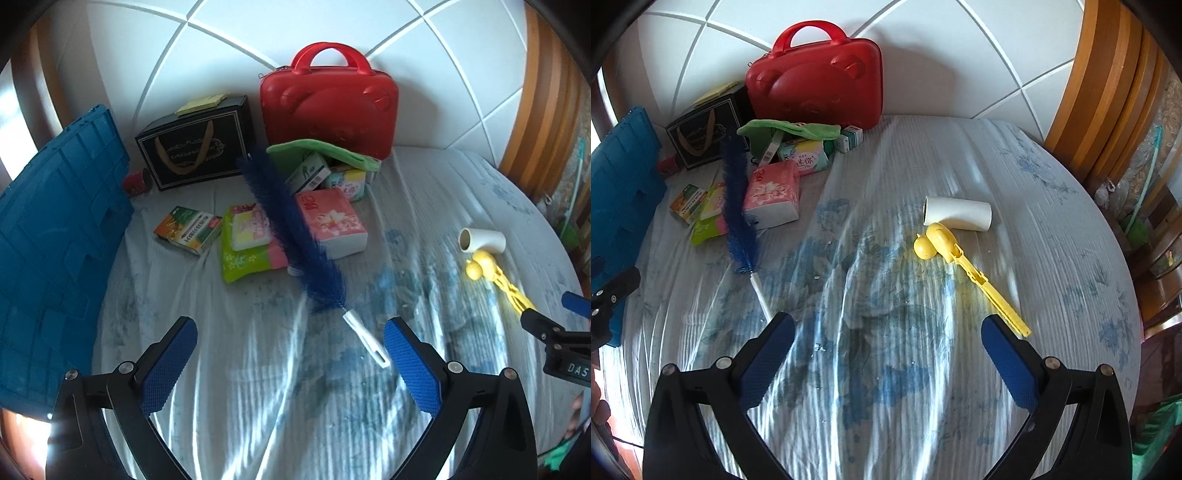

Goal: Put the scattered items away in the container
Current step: 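Grasp the blue feather duster handle with the left tool while the right tool grasps the yellow toy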

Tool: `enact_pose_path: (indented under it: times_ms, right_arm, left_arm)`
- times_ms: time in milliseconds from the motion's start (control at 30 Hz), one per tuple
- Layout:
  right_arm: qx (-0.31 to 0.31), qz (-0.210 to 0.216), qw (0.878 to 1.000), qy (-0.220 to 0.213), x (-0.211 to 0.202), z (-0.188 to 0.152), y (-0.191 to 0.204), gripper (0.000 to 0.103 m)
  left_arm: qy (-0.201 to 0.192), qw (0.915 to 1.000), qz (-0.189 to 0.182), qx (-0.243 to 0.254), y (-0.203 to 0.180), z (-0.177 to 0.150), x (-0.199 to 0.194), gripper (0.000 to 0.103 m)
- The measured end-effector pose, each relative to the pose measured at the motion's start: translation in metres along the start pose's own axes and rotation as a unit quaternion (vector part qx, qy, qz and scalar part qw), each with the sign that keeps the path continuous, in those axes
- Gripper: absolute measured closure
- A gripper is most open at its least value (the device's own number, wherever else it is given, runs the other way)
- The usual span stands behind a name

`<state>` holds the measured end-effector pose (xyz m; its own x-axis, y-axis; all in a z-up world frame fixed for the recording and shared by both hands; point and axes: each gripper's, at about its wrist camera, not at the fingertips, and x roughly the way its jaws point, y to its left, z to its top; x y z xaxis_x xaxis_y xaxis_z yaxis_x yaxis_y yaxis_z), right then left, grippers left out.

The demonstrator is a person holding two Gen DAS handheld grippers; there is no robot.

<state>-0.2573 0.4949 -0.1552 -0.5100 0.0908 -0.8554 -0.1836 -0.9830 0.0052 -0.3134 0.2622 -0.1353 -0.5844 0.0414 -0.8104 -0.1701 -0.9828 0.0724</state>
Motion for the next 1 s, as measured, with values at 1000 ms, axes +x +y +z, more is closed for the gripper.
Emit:
enact_pose_path:
  times_ms: [1000]
  right_arm:
    - [-0.025, 0.021, 0.996, 0.080, 0.169, 0.058, -0.091, 0.012]
  left_arm:
    - [0.152, 0.9857, 0.055, -0.047, -0.056, 0.052, 0.219, 0.014]
